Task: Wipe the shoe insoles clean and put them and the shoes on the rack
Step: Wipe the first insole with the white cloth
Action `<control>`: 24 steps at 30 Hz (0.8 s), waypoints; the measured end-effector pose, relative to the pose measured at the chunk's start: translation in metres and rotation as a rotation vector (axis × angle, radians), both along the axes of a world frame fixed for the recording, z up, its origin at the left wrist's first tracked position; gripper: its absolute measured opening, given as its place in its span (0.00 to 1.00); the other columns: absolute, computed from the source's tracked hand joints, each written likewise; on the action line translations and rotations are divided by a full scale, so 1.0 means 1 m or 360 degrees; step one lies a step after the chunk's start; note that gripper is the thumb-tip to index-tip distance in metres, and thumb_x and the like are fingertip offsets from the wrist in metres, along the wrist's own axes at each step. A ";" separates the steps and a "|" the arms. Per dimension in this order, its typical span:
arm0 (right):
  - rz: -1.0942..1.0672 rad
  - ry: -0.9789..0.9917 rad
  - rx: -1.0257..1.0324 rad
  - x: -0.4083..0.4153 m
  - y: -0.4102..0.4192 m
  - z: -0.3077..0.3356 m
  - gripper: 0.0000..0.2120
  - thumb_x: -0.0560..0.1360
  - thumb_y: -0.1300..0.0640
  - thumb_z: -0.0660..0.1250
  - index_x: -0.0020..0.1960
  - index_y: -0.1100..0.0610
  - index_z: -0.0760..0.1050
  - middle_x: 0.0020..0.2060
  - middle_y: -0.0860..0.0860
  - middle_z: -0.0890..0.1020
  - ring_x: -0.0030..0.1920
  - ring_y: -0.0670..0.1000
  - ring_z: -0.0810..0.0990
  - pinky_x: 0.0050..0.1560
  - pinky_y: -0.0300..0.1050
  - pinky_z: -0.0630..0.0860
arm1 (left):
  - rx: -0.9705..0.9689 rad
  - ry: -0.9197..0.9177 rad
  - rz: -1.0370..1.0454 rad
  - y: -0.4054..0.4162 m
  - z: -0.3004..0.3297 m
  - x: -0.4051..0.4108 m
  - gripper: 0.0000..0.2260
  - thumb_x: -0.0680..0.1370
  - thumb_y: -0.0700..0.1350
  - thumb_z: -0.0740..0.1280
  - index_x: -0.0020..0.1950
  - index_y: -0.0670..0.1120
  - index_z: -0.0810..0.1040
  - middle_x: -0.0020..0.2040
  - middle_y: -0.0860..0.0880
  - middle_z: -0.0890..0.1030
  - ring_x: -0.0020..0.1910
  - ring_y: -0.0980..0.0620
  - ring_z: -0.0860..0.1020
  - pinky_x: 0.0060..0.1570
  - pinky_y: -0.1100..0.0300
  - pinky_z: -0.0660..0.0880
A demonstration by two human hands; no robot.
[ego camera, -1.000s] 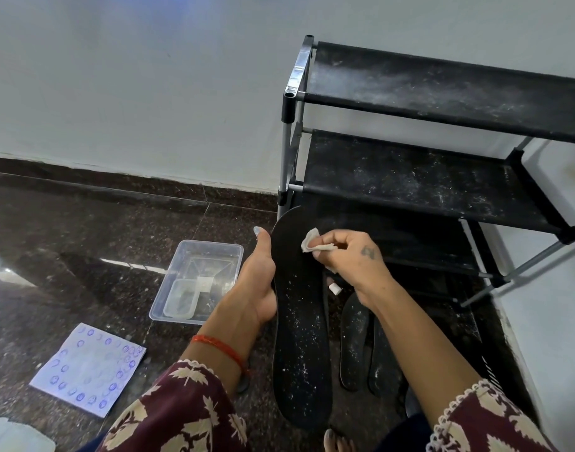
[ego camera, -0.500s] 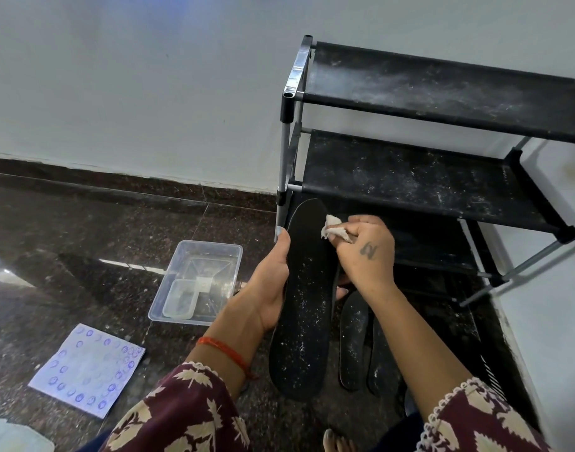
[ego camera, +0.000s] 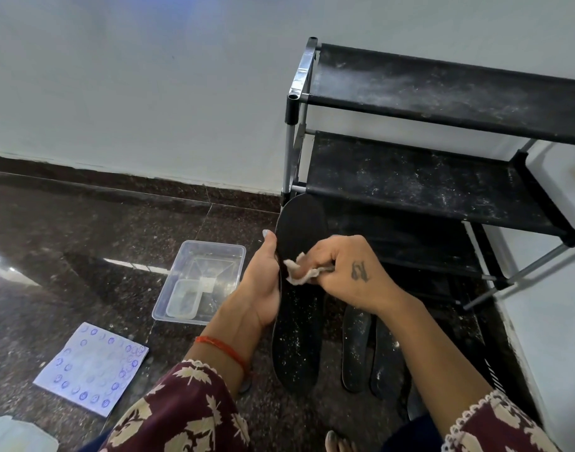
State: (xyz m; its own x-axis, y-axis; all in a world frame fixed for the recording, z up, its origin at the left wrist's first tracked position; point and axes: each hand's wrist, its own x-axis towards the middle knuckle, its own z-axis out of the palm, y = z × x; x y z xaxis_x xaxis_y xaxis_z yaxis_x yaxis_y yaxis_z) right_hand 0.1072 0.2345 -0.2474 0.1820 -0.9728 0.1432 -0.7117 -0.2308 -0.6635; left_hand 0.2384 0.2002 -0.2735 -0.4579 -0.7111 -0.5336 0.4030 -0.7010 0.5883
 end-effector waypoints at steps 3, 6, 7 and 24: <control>-0.0232 0.0064 -0.0212 -0.006 -0.001 -0.002 0.11 0.67 0.66 0.70 0.41 0.51 0.84 0.38 0.45 0.85 0.37 0.43 0.81 0.39 0.42 0.78 | 0.0020 0.0101 -0.0080 0.003 0.002 -0.001 0.32 0.80 0.63 0.43 0.55 0.43 0.79 0.47 0.40 0.84 0.43 0.45 0.83 0.42 0.52 0.78; -0.0507 -0.0208 -0.0390 -0.002 -0.004 -0.002 0.09 0.70 0.62 0.71 0.47 0.51 0.83 0.41 0.47 0.84 0.41 0.43 0.81 0.42 0.37 0.77 | -0.0008 0.0122 -0.0175 0.006 0.004 -0.002 0.31 0.81 0.62 0.42 0.55 0.44 0.79 0.48 0.39 0.84 0.43 0.43 0.83 0.41 0.52 0.80; -0.0544 -0.0224 -0.0388 0.002 -0.006 -0.004 0.09 0.71 0.62 0.70 0.48 0.52 0.83 0.42 0.48 0.84 0.42 0.44 0.81 0.43 0.37 0.76 | -0.0010 0.0128 -0.0188 0.007 0.005 -0.003 0.31 0.81 0.62 0.43 0.55 0.44 0.79 0.48 0.39 0.83 0.43 0.43 0.83 0.42 0.52 0.81; -0.0428 0.0110 -0.0348 0.000 -0.004 -0.006 0.15 0.66 0.71 0.66 0.42 0.55 0.84 0.42 0.49 0.85 0.41 0.45 0.82 0.41 0.28 0.75 | 0.0008 0.0130 -0.0130 0.002 0.006 0.001 0.36 0.77 0.67 0.43 0.53 0.43 0.80 0.48 0.39 0.83 0.45 0.42 0.81 0.49 0.48 0.77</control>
State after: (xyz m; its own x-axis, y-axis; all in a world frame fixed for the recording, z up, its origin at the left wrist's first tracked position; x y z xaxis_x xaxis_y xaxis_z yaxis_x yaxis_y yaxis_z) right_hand 0.1076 0.2300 -0.2538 -0.0601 -0.9349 0.3498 -0.8077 -0.1604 -0.5674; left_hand 0.2398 0.2026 -0.2677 -0.5565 -0.6668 -0.4956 0.3910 -0.7365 0.5519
